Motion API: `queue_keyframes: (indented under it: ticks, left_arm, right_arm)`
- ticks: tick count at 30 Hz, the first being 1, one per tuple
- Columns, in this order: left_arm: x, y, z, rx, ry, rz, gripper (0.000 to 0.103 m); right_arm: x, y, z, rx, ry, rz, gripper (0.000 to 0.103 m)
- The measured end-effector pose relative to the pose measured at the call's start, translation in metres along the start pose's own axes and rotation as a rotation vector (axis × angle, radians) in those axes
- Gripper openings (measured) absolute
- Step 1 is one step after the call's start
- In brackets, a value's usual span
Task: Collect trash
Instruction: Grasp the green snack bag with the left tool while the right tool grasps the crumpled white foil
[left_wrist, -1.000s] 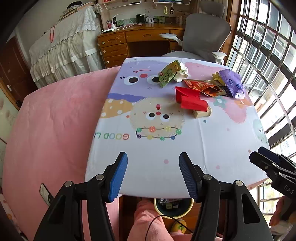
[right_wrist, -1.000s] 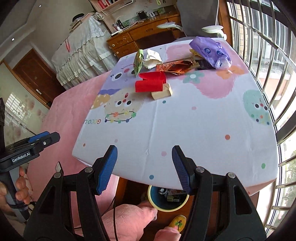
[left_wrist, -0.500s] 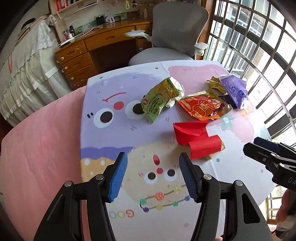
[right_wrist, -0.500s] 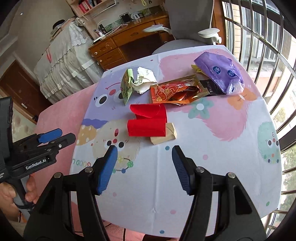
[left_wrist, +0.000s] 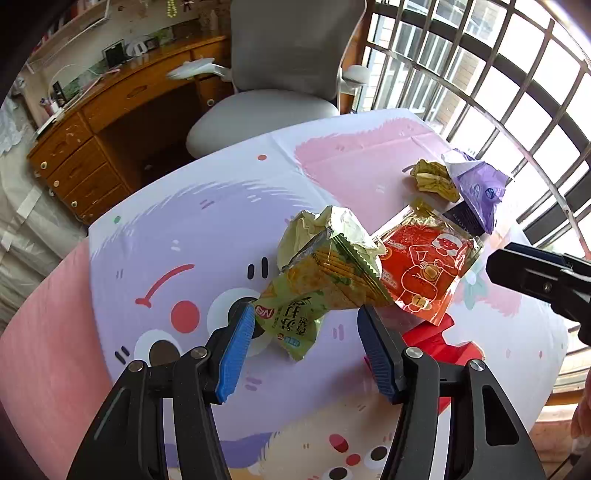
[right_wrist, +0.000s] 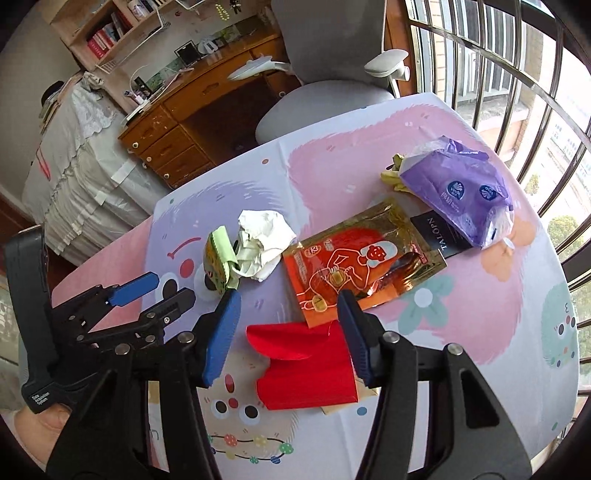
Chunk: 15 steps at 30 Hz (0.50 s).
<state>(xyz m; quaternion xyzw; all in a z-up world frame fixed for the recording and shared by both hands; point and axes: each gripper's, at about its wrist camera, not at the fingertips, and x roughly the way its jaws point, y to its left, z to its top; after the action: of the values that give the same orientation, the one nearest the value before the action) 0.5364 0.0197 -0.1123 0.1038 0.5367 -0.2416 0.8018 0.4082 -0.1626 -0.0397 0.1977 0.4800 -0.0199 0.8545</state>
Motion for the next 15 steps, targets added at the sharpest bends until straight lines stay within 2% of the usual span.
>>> queue_keyframes:
  ticks: [6,11,12,14,15]
  left_arm:
    - [0.039,0.006,0.009,0.097,0.049,-0.025,0.059]
    - [0.068,0.021,0.013,0.043,0.103,-0.085,0.059]
    - [0.071,0.024,0.012,0.016,0.105,-0.101,0.057]
    - [0.077,0.031,0.011,-0.028,0.113,-0.131,0.036]
    - [0.079,0.035,0.009,-0.051,0.121,-0.141,0.035]
  right_arm:
    - [0.025,-0.004,0.018,0.032,0.021,-0.005,0.051]
    - [0.054,0.003,0.029,0.034,0.046,-0.007,0.051]
    - [0.06,0.004,0.031,0.035,0.053,-0.006,0.051]
    - [0.073,0.007,0.035,0.036,0.068,-0.011,0.051]
    - [0.08,0.008,0.037,0.038,0.076,-0.011,0.051]
